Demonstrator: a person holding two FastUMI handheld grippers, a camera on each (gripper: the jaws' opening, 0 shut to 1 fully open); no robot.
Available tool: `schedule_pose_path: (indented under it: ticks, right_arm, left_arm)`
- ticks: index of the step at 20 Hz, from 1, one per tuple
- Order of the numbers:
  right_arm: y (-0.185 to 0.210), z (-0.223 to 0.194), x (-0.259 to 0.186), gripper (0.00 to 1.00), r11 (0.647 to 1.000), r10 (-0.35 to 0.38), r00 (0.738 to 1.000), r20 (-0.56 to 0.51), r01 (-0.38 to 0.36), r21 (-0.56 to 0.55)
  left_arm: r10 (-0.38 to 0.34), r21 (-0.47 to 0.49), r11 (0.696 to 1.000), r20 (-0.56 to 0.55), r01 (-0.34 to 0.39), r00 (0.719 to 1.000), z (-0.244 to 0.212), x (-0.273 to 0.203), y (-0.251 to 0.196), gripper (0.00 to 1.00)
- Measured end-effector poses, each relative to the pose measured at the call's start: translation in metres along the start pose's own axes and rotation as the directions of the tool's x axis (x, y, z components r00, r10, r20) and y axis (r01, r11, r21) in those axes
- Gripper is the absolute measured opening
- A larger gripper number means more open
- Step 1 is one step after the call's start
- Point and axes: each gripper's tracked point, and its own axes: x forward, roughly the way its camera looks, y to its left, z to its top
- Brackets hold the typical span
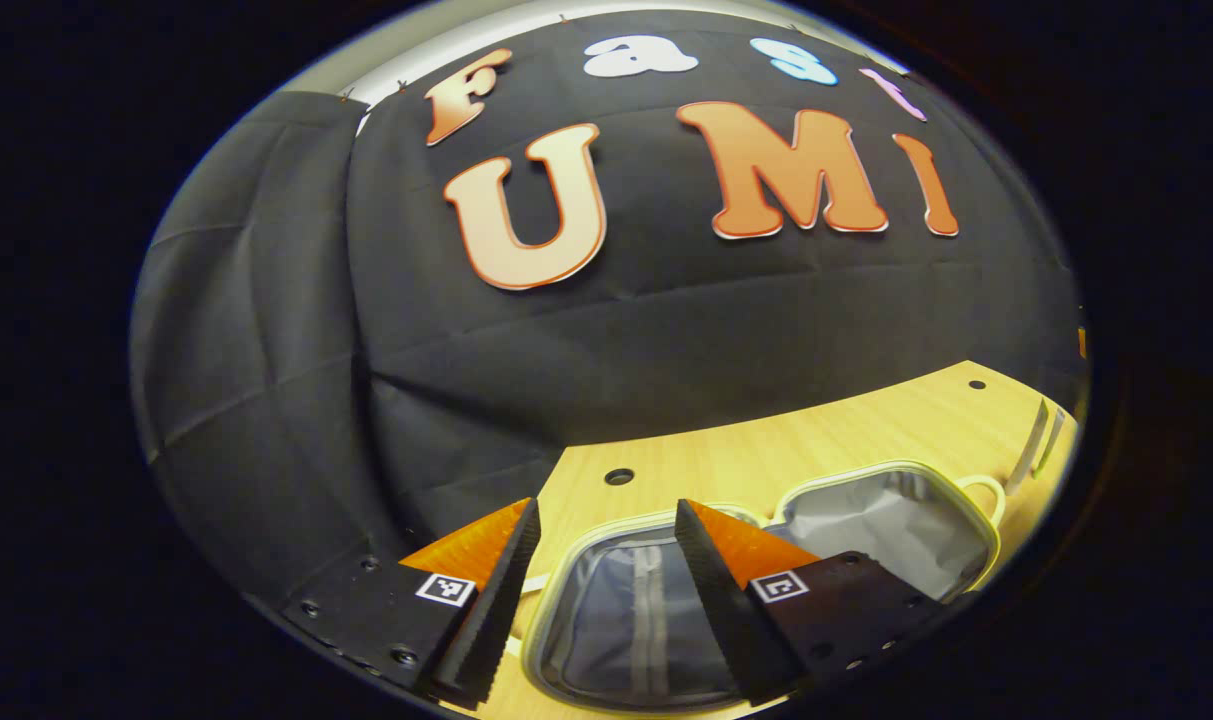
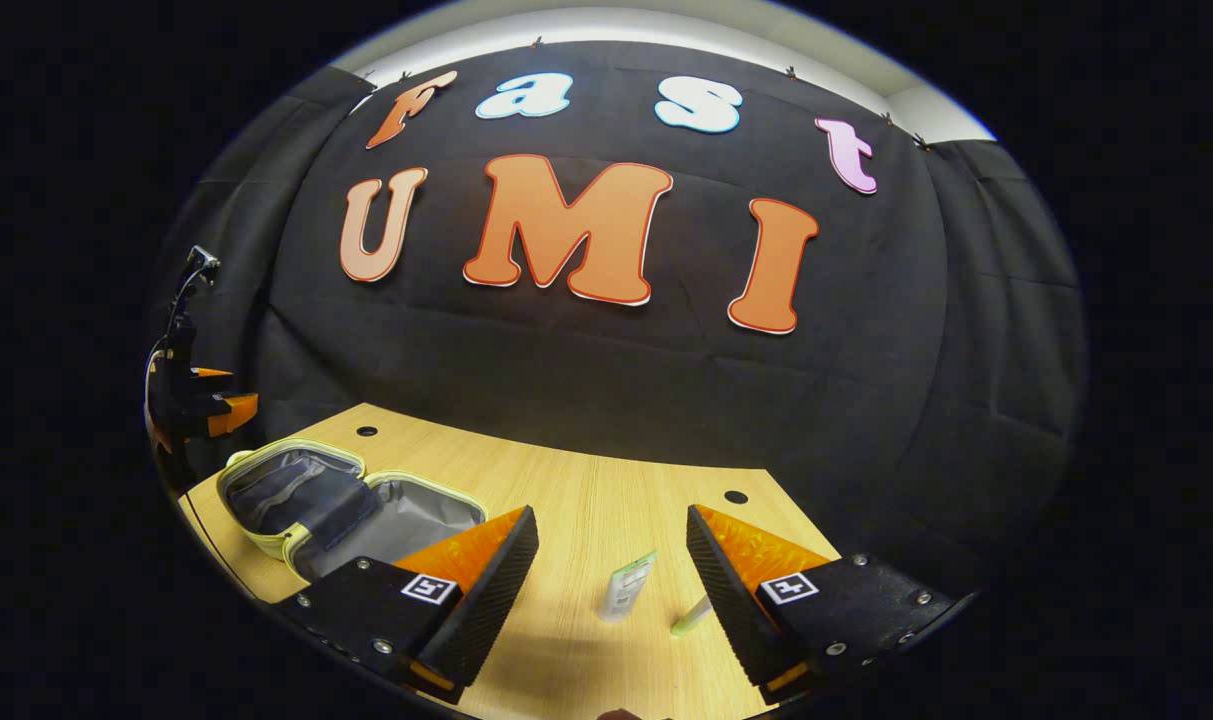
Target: First open the suitcase, pack the skin care products into it, and then close the suitcase.
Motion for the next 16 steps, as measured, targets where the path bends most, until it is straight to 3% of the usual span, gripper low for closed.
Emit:
schedule_pose_path:
  ticks: [2,3,9,16]
  right_arm:
    - [-0.012,-0.007,0.002,0.95,1.0,0.006,1.0,-0.011,-0.006,0.012]
    - [-0.019,-0.012,0.003,0.95,1.0,0.008,1.0,-0.021,-0.008,0.024]
    - [-0.047,-0.035,0.006,0.95,0.998,0.048,0.997,-0.053,-0.046,0.039]
    - [-0.069,-0.065,0.011,0.95,0.994,0.106,0.99,-0.091,-0.104,0.026]
  left_arm:
    - [-0.031,0.013,0.999,0.034,0.03,0.999,0.012,-0.01,-0.031,0.94]
    - [-0.044,0.014,0.999,0.045,0.044,0.998,0.016,-0.014,-0.047,0.89]
    - [-0.164,0.013,0.986,0.022,0.164,0.986,0.017,-0.039,-0.156,0.98]
    - [-0.315,0.001,0.949,0.006,0.315,0.949,0.019,-0.064,-0.283,0.98]
